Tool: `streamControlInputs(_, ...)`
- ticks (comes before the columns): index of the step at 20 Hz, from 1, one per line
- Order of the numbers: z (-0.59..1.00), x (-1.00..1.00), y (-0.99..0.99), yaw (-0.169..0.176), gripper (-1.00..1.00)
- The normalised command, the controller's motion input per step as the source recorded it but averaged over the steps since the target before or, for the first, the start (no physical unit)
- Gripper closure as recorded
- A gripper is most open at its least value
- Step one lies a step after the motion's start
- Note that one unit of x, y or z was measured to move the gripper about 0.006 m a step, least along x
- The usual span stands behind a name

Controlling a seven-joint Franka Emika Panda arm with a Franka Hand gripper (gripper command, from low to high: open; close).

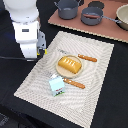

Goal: Interact with the objects in diverse but meaningful ways.

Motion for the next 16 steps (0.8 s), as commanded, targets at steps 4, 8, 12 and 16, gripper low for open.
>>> streamControlInputs(4, -0.12, 0.38, 0.00, 0.024, 1.00)
streamControlInputs(8, -0.21, 0.34, 0.00, 0.029, 1.00)
streamControlInputs(12, -0.25, 0.29, 0.00, 0.032, 1.00)
streamControlInputs(16, -0.31, 0.10, 0.00, 0.029, 1.00)
